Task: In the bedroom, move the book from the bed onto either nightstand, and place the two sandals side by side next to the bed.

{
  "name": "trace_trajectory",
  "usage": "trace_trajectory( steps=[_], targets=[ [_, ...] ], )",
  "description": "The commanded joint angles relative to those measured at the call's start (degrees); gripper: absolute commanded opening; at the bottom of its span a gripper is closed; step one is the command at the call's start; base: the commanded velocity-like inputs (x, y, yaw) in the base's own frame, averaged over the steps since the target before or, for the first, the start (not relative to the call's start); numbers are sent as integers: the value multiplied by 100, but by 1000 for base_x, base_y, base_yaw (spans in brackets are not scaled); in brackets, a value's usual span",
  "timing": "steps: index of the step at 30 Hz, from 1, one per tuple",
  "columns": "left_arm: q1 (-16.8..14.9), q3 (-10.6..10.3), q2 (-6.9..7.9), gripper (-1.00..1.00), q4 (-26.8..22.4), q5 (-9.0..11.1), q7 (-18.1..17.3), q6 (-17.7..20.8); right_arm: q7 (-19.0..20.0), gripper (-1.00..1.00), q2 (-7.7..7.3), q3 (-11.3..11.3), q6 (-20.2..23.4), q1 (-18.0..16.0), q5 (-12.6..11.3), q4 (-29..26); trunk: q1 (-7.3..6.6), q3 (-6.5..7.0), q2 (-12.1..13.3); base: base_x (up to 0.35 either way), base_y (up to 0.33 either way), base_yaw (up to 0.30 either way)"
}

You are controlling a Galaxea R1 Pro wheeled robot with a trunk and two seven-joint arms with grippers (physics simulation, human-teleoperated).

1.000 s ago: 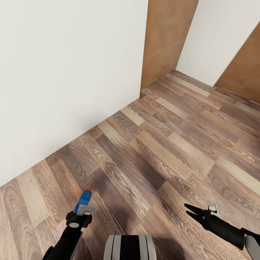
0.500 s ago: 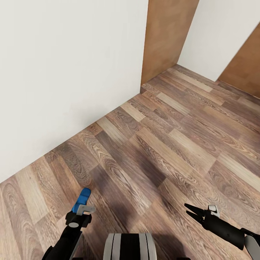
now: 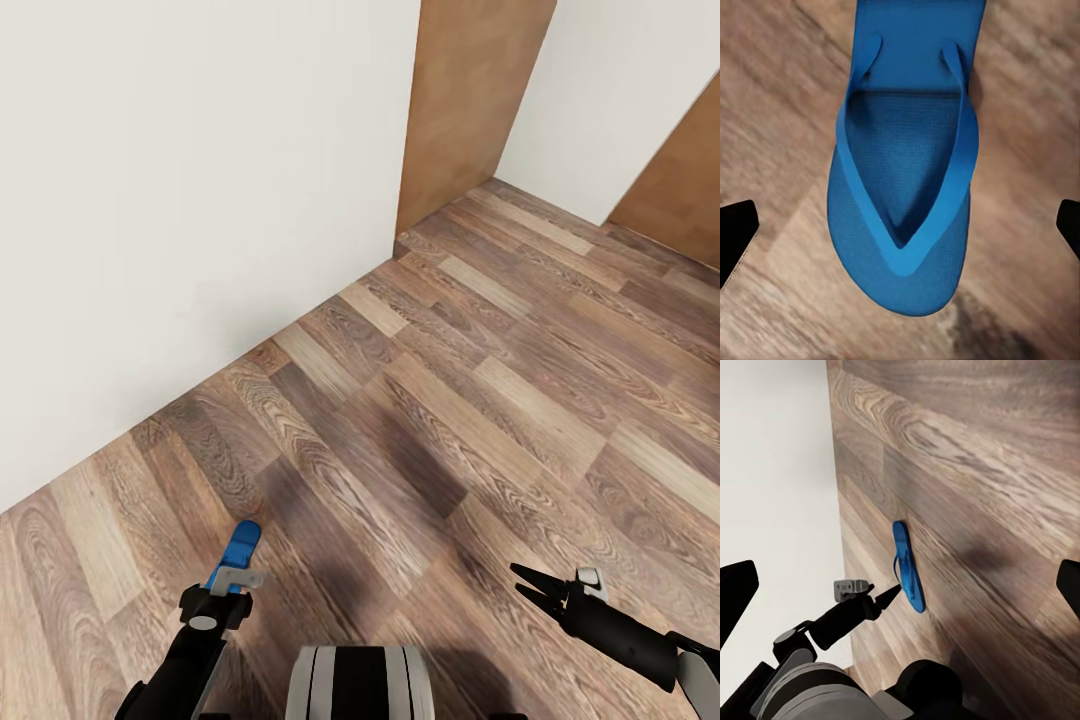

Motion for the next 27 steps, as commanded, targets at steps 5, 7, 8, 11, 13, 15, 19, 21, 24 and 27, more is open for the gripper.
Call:
trace_trajectory(
  steps=[5, 7, 8, 11, 13, 15, 19, 21, 24, 27],
  targets=[
    [-1, 12, -5, 100, -7, -36, 54, 25, 9, 100, -1, -4, 28, -2, -8, 0, -1, -3, -1, 0, 44, 0],
    [-1, 12, -5, 100, -7, -36, 62, 25, 9, 100, -1, -4, 28, -2, -8, 0, -1, -3, -1, 0, 16, 0],
    [-1, 10, -6, 100, -7, -36, 71, 25, 9, 100, -1, -4, 28, -2, -8, 0, -1, -3, -1, 9, 6, 0],
    [-1, 12, -8, 100, -7, -36, 75, 25, 9, 100, -1, -4, 28, -2, -8, 0, -1, -3, -1, 120, 3, 0],
    [-1, 12, -9, 100, -7, -36, 76, 25, 9, 100, -1, -4, 28, -2, -8, 0, -1, -3, -1, 235, 1, 0],
    [-1, 11, -11, 100, -7, -36, 76, 25, 9, 100, -1, -4, 28, -2, -8, 0, -1, -3, -1, 276, 1, 0],
    [-1, 11, -13, 100, -7, -36, 77, 25, 10, 100, -1, -4, 28, -2, -8, 0, -1, -3, -1, 308, 0, 0],
    [-1, 10, -13, 100, -7, -36, 77, 21, 11, 100, -1, -4, 28, -2, -8, 0, -1, -3, -1, 303, 0, 0],
    [-1, 8, -17, 100, -7, -36, 77, -41, 10, 100, -1, -4, 28, -2, -8, 0, -1, -3, -1, 161, 0, 0],
    [-1, 7, -20, 100, -7, -36, 77, -95, 9, 100, -1, -4, 28, -2, -8, 0, -1, -3, -1, 63, 0, 0]
  ],
)
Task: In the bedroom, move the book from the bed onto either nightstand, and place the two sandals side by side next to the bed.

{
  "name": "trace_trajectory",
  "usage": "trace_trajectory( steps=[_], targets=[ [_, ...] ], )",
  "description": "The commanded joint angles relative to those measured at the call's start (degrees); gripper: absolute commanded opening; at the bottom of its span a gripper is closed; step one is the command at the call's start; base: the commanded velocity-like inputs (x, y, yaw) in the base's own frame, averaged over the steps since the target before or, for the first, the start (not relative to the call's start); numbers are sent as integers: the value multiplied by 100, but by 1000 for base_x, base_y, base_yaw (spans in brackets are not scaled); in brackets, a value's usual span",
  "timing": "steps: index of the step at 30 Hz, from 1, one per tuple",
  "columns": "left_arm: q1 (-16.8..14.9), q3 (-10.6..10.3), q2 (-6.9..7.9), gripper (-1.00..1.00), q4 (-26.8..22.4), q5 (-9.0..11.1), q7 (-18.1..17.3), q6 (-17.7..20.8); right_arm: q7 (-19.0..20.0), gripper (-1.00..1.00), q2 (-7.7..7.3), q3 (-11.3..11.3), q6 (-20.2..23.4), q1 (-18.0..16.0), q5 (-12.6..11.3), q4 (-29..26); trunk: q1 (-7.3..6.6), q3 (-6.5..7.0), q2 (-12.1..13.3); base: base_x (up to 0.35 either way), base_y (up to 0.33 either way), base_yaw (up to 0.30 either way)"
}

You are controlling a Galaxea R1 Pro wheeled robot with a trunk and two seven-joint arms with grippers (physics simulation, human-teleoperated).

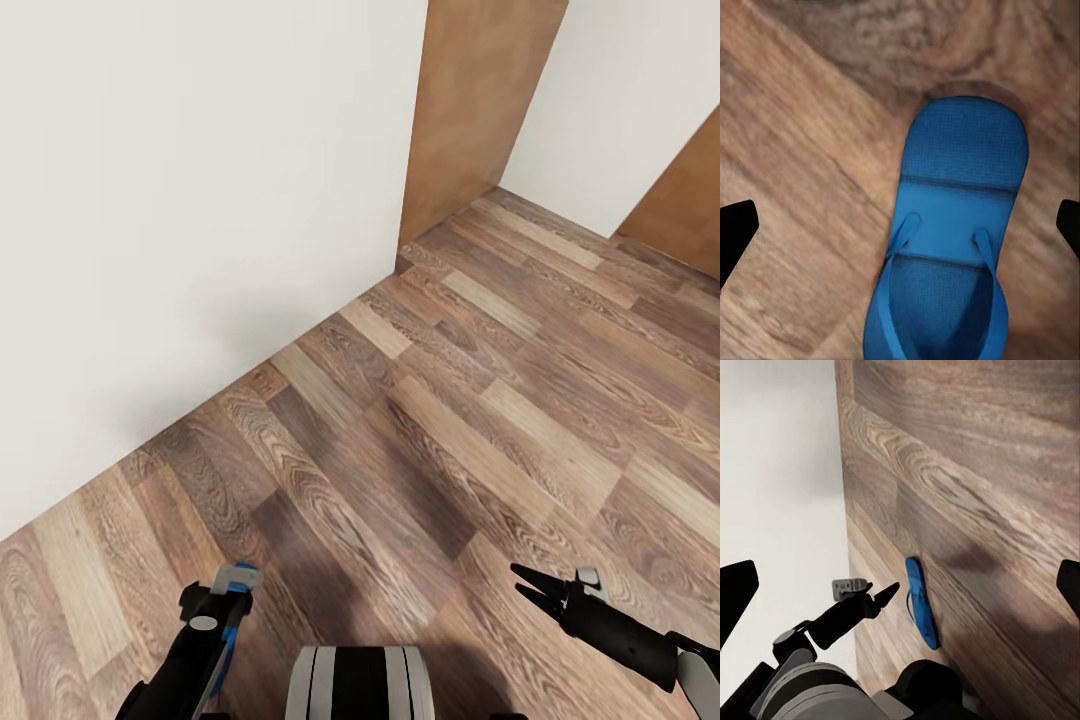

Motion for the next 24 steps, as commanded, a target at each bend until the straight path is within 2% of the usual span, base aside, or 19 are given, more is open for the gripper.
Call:
trace_trajectory(
  steps=[1, 16, 24],
  targets=[
    [-1, 10, -5, 100, -8, -40, -5, 20, 10, 100, 0, -4, 28, -2, -9, 1, 0, -3, -1, 34, 0, 0],
    [-1, 7, -20, 100, -5, -40, -5, -10, 10, 100, 0, -4, 28, -2, -9, -7, 0, -3, -1, 9, 0, 0],
    [-1, 7, -32, 100, 1, -40, -5, -11, 11, 100, 0, -4, 28, -2, -9, -8, 20, -180, -12, 0, 0, 0]
  ],
)
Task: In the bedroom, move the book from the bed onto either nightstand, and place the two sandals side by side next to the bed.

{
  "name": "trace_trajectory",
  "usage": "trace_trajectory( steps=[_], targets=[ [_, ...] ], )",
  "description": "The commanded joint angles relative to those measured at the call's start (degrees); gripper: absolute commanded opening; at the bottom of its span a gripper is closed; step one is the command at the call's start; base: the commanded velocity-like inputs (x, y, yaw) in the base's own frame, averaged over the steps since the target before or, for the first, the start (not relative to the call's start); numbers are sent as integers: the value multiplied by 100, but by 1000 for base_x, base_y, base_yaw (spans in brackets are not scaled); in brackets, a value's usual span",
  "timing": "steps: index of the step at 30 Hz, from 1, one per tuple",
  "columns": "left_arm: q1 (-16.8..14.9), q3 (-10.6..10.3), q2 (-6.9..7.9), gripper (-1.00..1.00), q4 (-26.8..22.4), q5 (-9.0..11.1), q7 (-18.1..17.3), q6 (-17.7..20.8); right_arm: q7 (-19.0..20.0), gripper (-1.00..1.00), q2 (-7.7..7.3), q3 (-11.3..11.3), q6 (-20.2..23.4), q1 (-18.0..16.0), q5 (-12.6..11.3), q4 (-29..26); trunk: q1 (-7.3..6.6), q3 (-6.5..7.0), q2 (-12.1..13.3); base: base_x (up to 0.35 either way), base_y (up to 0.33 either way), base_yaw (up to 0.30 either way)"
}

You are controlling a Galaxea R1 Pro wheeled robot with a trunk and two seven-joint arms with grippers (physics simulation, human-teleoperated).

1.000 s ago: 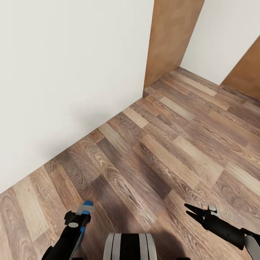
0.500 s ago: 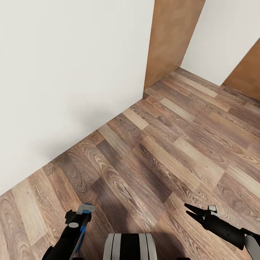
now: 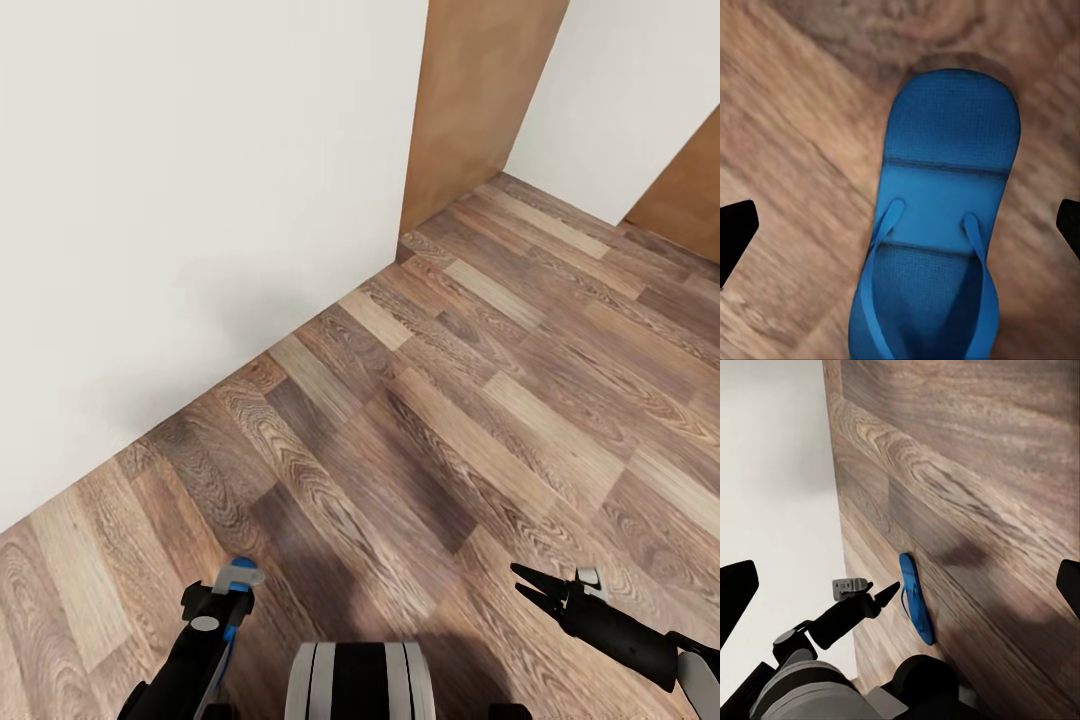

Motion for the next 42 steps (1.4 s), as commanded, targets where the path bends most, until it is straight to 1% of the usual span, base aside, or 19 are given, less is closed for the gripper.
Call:
trace_trajectory(
  steps=[1, 20, 27, 32, 42],
  targets=[
    [0, 10, -5, 100, -8, -40, -5, 29, 9, 100, -1, -3, 28, -2, -10, 1, 1, -26, -3, 0, 0, 0],
    [0, 10, -6, 100, 1, -38, -5, 29, 13, 100, -1, -3, 28, -2, -10, -5, 50, -447, -28, 0, 0, 0],
    [0, 10, 0, 100, 1, -36, -5, 29, 12, 100, -1, -3, 28, -2, -10, -8, 50, -447, -28, 0, 0, 0],
    [0, 10, 2, 100, 1, -36, -5, 29, 14, 100, -1, -3, 28, -2, -10, -8, 63, -558, -35, 0, 0, 0],
    [0, 10, 2, 100, 1, -34, -5, 29, 13, 100, -1, -3, 28, -2, -10, -8, 63, -558, -35, 0, 0, 0]
  ],
)
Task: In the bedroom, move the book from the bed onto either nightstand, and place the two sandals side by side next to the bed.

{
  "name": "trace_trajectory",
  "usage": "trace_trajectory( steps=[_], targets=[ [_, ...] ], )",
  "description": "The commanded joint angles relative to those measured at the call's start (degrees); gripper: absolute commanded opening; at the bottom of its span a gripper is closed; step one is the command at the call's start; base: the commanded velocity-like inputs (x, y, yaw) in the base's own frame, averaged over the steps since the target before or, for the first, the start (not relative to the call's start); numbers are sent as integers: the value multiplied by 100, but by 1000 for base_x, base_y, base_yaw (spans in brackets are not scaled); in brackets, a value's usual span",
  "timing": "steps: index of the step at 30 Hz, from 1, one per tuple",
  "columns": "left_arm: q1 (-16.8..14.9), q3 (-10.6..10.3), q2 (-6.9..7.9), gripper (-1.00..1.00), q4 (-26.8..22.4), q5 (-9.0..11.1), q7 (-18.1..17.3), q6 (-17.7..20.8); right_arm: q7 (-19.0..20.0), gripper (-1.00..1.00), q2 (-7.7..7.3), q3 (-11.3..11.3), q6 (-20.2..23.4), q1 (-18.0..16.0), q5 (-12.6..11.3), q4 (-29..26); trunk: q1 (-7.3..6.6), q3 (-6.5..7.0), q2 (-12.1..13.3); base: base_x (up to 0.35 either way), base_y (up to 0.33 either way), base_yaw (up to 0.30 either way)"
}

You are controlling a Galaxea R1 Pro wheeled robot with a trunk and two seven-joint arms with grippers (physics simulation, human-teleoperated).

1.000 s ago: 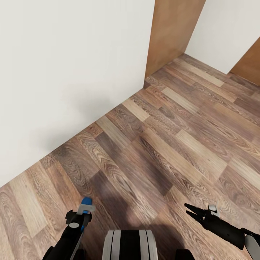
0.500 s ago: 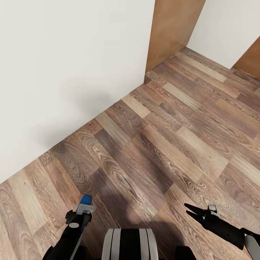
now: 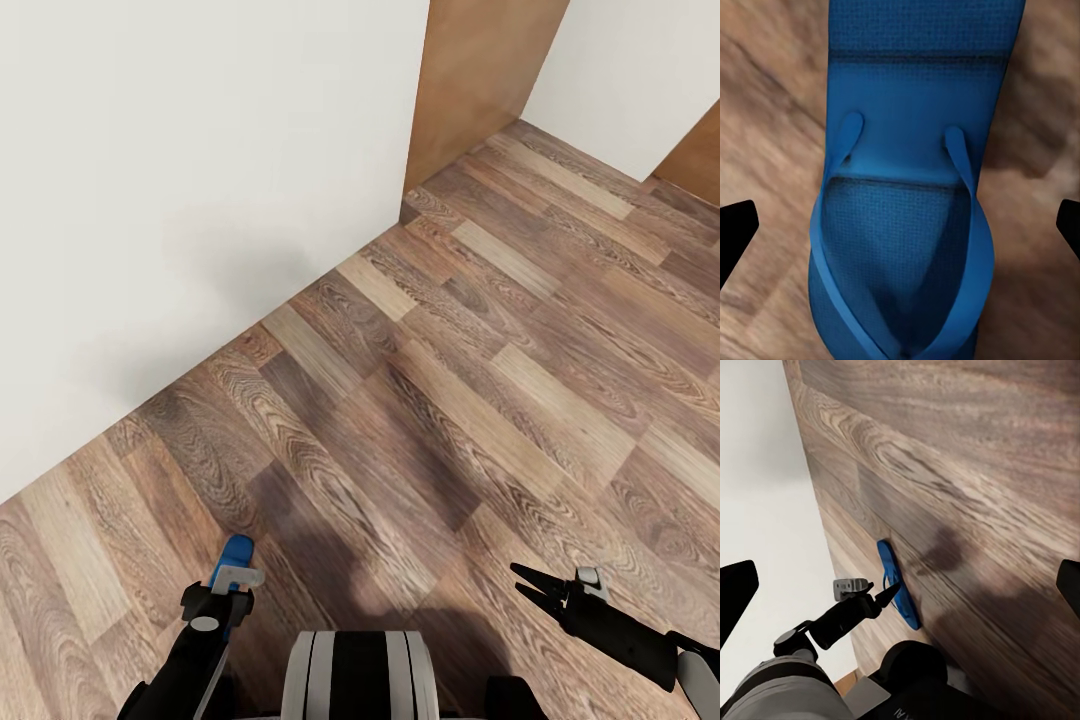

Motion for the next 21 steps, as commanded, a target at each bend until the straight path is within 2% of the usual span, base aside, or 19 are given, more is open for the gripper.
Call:
trace_trajectory(
  steps=[1, 14, 21],
  targets=[
    [0, 11, -5, 100, -8, -43, -5, 29, 9, 100, 0, -4, 28, -2, -9, 1, -1, -3, -1, 0, 0, 0],
    [0, 11, -5, 100, -8, -41, -5, 29, 12, 100, 0, -4, 28, -2, -9, 1, -1, -3, -1, 0, 0, 0],
    [0, 11, -5, 100, -8, -43, -5, 29, 12, 100, 0, -4, 28, -2, -9, 1, 17, -158, -10, 0, 0, 0]
  ],
)
